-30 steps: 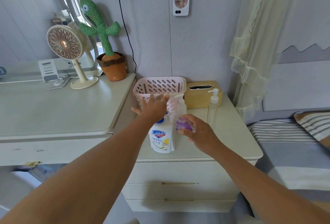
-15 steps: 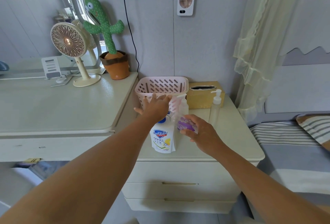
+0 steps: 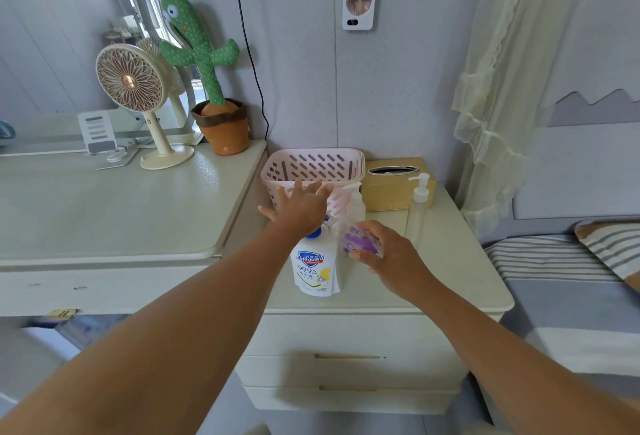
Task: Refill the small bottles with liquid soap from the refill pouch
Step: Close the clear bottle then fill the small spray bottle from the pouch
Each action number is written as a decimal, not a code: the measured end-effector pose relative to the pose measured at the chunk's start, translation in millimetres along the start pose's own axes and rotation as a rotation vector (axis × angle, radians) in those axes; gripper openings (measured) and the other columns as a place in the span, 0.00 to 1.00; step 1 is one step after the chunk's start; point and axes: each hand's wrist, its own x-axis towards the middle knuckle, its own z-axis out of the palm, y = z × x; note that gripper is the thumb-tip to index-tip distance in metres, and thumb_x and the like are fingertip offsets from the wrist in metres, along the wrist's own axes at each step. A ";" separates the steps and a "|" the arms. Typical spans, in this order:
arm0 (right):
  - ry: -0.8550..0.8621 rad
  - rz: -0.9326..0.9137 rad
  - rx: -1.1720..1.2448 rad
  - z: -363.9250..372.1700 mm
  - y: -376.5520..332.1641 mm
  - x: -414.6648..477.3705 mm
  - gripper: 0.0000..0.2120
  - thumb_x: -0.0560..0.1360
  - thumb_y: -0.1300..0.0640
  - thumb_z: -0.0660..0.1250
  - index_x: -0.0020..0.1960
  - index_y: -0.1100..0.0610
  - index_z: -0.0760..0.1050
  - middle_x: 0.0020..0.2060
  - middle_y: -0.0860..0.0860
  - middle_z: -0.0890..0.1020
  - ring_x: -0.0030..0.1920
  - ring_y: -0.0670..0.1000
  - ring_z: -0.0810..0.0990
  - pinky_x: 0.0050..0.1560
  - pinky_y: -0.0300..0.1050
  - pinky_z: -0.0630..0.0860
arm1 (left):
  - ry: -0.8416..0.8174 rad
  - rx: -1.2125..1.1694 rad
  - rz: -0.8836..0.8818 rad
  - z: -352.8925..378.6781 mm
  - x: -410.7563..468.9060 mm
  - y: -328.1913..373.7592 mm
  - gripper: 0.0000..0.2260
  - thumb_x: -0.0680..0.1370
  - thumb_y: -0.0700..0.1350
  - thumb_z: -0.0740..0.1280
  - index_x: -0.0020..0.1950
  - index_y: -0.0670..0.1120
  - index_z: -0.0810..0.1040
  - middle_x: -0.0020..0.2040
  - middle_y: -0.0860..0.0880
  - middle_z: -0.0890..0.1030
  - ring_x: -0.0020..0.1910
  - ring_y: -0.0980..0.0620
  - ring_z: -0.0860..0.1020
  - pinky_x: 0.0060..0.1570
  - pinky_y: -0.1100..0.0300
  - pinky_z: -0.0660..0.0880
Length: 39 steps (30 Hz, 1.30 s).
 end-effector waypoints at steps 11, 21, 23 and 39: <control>0.009 -0.024 0.018 -5.8 -4.4 -1.2 0.20 0.75 0.52 0.68 0.66 0.51 0.69 0.58 0.48 0.76 0.54 0.47 0.75 0.50 0.42 0.79 | -0.007 -0.020 -0.013 -7.6 1.8 3.2 0.21 0.83 0.57 0.44 0.76 0.62 0.52 0.79 0.50 0.45 0.76 0.40 0.38 0.65 0.27 0.37; 0.014 -0.031 -0.002 0.0 -0.5 -3.4 0.21 0.75 0.51 0.68 0.66 0.51 0.69 0.59 0.50 0.76 0.54 0.47 0.75 0.47 0.39 0.78 | 0.030 0.072 0.032 5.1 4.0 -5.7 0.21 0.83 0.48 0.48 0.75 0.62 0.52 0.79 0.49 0.46 0.76 0.37 0.39 0.62 0.22 0.41; 0.011 -0.037 0.007 -1.8 -1.8 -2.3 0.21 0.75 0.51 0.68 0.67 0.51 0.69 0.59 0.50 0.76 0.53 0.47 0.75 0.47 0.37 0.77 | 0.023 0.055 0.020 -2.7 -0.4 -0.3 0.20 0.83 0.52 0.46 0.76 0.61 0.51 0.79 0.49 0.45 0.76 0.37 0.39 0.64 0.24 0.40; 0.012 -0.030 -0.004 1.6 4.0 0.0 0.21 0.76 0.51 0.67 0.67 0.50 0.68 0.60 0.50 0.75 0.55 0.47 0.75 0.48 0.37 0.78 | 0.011 0.048 0.034 -5.6 -8.5 3.6 0.19 0.84 0.53 0.45 0.76 0.62 0.54 0.79 0.49 0.46 0.76 0.38 0.39 0.65 0.26 0.40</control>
